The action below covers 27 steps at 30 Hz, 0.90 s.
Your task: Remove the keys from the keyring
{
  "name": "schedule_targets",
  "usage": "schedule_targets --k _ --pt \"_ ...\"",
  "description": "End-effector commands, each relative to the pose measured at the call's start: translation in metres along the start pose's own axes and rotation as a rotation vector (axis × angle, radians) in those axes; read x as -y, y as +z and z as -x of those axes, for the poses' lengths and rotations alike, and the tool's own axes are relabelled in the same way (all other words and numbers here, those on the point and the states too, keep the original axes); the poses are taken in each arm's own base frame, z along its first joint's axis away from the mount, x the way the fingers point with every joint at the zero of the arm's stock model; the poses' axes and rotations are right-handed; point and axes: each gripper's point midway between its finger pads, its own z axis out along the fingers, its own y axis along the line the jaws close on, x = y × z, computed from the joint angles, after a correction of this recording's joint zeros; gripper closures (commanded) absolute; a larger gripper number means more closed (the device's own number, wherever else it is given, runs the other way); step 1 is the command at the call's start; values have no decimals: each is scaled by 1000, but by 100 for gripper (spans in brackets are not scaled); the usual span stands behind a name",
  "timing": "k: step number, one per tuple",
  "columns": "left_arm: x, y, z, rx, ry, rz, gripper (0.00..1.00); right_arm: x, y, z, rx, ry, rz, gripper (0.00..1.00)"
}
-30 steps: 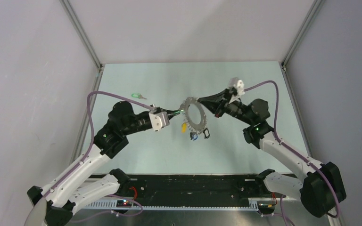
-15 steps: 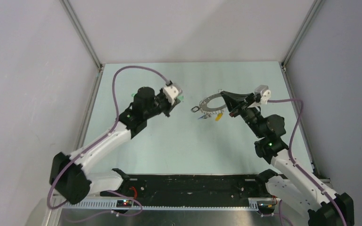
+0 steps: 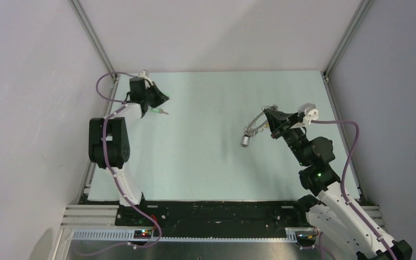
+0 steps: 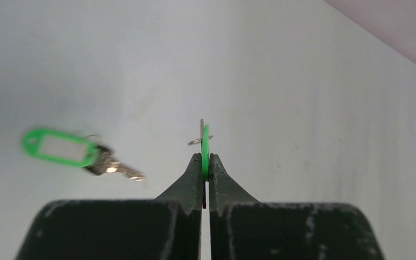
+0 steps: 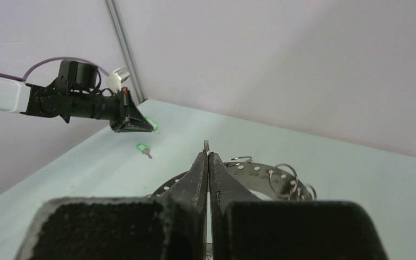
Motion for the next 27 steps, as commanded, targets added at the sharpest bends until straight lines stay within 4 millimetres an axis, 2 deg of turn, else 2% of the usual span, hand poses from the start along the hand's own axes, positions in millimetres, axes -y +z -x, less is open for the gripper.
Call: schedule_targets --k 1,4,7,9,10,11,12,14,15,16,17,18,19,20,21,22,23,24,25,27 --pt "-26 -1 31 43 -134 52 100 7 -5 24 67 -25 -44 100" --pt "-54 -1 29 31 -134 109 98 14 -2 20 59 -26 -78 100" --pt "-72 2 24 13 -153 140 93 20 4 21 78 -11 -108 100" --pt "-80 4 25 8 -168 141 76 24 11 19 87 -8 -121 100" --pt "-83 3 26 5 -179 134 57 27 16 13 75 -9 -127 100" --pt "-84 2 25 1 -183 131 45 31 18 15 85 -10 -139 100" --pt "-85 0 26 3 -186 131 18 35 24 7 66 -8 -149 100" --pt "-73 -12 35 32 -180 117 3 47 33 0 55 2 -180 100" --pt "-70 -15 34 32 -184 114 2 57 38 -7 40 21 -215 100" --pt "-55 -25 43 58 -174 93 1 62 41 -11 37 47 -230 100" --pt "-45 -29 42 60 -164 81 1 72 47 -18 27 54 -251 100" --pt "-30 -43 54 100 -141 63 0 75 51 -21 24 72 -256 100" --pt "-19 -48 52 102 -128 52 0 83 59 -26 17 76 -263 100" --pt "-3 -63 63 141 -111 26 0 85 63 -28 13 82 -263 100" --pt "6 -68 58 140 -106 14 0 90 73 -30 7 82 -260 100" --pt "21 -84 62 167 -97 -9 0 93 78 -31 2 85 -262 100" --pt "32 -90 60 170 -87 -27 0 92 89 -34 -9 88 -235 100" --pt "44 -107 59 193 -75 -50 0 92 94 -33 -10 93 -221 100" --pt "54 -115 57 201 -60 -67 0 89 105 -35 -21 98 -190 100" --pt "61 -141 54 248 -40 -68 0 87 115 -30 -23 112 -168 100"
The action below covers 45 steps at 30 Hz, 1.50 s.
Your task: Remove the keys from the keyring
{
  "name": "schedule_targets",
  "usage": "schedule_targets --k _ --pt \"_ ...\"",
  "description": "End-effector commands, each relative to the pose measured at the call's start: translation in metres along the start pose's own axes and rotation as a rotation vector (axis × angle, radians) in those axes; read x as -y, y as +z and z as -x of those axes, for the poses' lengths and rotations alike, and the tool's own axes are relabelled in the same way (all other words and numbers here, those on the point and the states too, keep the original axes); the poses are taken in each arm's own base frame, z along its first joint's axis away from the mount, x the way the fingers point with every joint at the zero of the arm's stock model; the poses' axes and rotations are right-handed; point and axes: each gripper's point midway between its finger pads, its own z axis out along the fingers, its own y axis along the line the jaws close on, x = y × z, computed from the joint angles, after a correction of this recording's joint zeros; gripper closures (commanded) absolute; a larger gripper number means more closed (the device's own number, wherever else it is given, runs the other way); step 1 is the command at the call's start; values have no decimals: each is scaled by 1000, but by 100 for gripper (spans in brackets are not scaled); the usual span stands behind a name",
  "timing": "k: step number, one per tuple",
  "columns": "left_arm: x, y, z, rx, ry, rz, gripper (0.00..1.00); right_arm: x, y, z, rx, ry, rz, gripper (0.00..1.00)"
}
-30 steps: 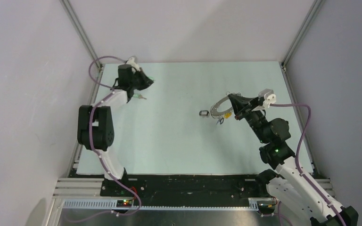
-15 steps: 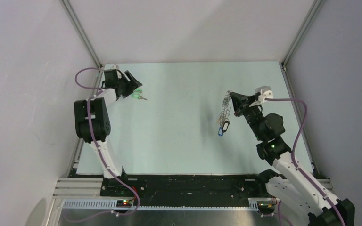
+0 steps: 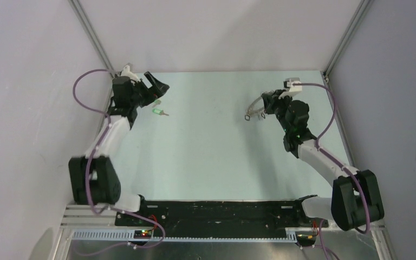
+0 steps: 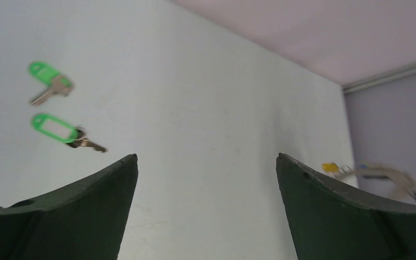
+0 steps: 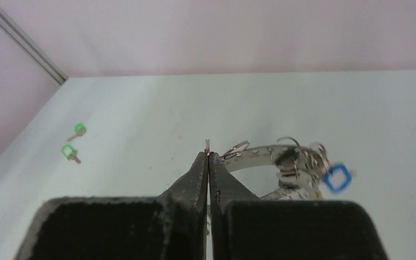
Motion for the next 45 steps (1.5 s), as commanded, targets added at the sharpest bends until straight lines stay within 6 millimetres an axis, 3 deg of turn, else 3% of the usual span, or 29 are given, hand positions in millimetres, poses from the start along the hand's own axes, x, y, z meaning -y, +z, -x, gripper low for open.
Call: schedule_targets --k 1,2,6,7,8,13,17,20,21,22,23,24,25,26,27,28,29,32,33,34,35,37,38,39,40,41,42,43,45 --pt "40 -64 17 152 44 -71 0 -38 17 83 195 38 140 100" --pt "43 -82 26 216 53 -57 0 -38 17 89 203 39 136 100" --pt "15 -131 23 333 -16 111 0 -29 4 98 199 5 76 100" --pt "6 -134 16 337 -35 139 0 -25 -2 100 195 -6 53 100" --pt "8 -148 19 375 -53 138 0 -22 -5 102 197 -30 39 100" --pt "12 -163 -5 339 18 76 0 -10 -16 109 197 -80 -15 100" --pt "13 -167 -16 301 68 59 0 -27 -7 102 200 -89 34 100" --pt "6 -175 -12 341 71 93 0 -63 16 86 177 -116 119 100" --pt "4 -178 -9 361 71 108 0 -76 24 95 197 -117 141 100" --pt "4 -184 -4 387 74 116 0 -94 37 81 169 -123 179 100" --pt "0 -187 -1 411 79 137 0 -111 45 99 208 -122 211 100" --pt "1 -192 2 432 84 140 0 -135 59 84 188 -130 272 100" --pt "-2 -195 4 450 83 155 0 -155 65 112 251 -125 314 100" --pt "-2 -199 6 467 85 155 0 -178 76 99 239 -130 375 100" --pt "-2 -202 7 479 90 161 0 -198 78 135 319 -122 417 100" --pt "-4 -203 6 481 92 165 0 -221 83 157 371 -115 469 98" --pt "-4 -204 6 484 98 167 0 -235 81 175 409 -110 496 90" --pt "-5 -205 6 485 109 171 0 -256 84 209 478 -104 549 42" --pt "-6 -206 7 489 109 176 0 -258 83 213 486 -101 555 32" --pt "-6 -207 7 494 108 180 0 -259 80 219 494 -102 560 11" --pt "-6 -208 8 497 109 181 0 -257 79 218 489 -106 556 3" --pt "-5 -209 9 502 103 179 0 -249 68 220 486 -115 547 1" --pt "-5 -210 10 507 91 180 0 -241 70 200 444 -119 534 1" --pt "-5 -209 10 504 85 180 0 -234 58 211 472 -111 527 1" --pt "-4 -209 10 505 71 173 0 -223 60 183 418 -109 508 1" --pt "-3 -207 10 501 63 173 0 -214 47 193 438 -86 499 1" --pt "-2 -207 11 500 54 165 0 -199 50 167 380 -78 465 1" --pt "-1 -206 11 495 50 164 0 -192 39 169 366 -56 448 0" --pt "1 -203 9 481 48 149 0 -171 29 133 272 -58 397 1"
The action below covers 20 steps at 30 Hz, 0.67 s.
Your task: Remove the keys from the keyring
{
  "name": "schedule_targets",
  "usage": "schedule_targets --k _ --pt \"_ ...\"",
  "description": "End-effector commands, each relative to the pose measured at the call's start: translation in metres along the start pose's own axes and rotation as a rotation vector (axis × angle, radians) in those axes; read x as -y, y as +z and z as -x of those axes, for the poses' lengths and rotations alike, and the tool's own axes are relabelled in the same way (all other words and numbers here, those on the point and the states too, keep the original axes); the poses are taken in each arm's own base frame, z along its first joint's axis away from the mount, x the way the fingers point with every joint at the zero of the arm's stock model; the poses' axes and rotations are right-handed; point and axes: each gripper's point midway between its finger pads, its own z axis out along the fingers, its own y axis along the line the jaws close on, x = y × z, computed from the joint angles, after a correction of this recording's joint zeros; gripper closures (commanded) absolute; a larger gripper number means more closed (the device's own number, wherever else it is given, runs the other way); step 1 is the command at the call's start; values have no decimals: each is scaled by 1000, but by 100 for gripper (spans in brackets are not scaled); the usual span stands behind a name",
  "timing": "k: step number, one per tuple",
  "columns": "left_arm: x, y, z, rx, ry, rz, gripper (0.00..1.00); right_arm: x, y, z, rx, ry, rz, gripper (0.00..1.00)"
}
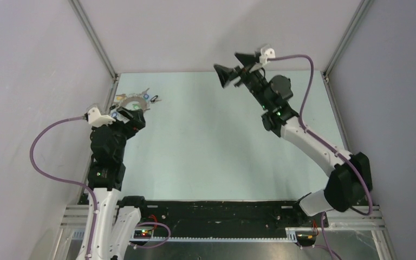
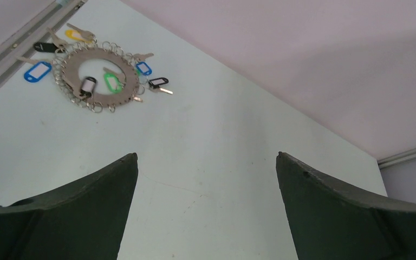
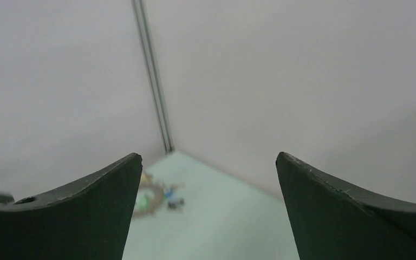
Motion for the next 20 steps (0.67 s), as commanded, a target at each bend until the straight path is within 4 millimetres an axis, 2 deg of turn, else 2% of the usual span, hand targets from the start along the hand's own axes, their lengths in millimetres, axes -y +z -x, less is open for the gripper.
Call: schedule_targets --k 1,4,7,9,11,14,15,16,17,18,20 --pt "6 2 5 6 -29 -16 0 18 -51 -31 -107 40 -99 1" --pt "7 2 3 -3 -35 -26 0 21 -95 -50 -156 39 -147 1" --pt "9 2 3 -4 -40 -31 0 28 -124 -64 -198 86 -222 1" --pt "9 1 3 -3 -48 -30 0 35 -145 -80 -285 134 -281 1" --pt "9 2 1 -8 -51 -34 0 39 -175 -100 -432 161 -327 1" --pt "10 3 -1 -20 -53 -40 0 54 -205 -105 -482 132 -434 1" --pt "11 4 -1 -22 -52 -41 0 56 -210 -97 -460 113 -447 1" --pt "11 4 -1 -24 -49 -44 0 60 -220 -104 -471 97 -469 1" --pt "11 5 -2 -30 -45 -42 0 60 -222 -96 -441 77 -467 1" --pt "10 6 -3 -31 -41 -39 0 63 -231 -104 -451 67 -486 1" --pt "10 7 -4 -39 -37 -39 0 66 -237 -104 -436 63 -507 0"
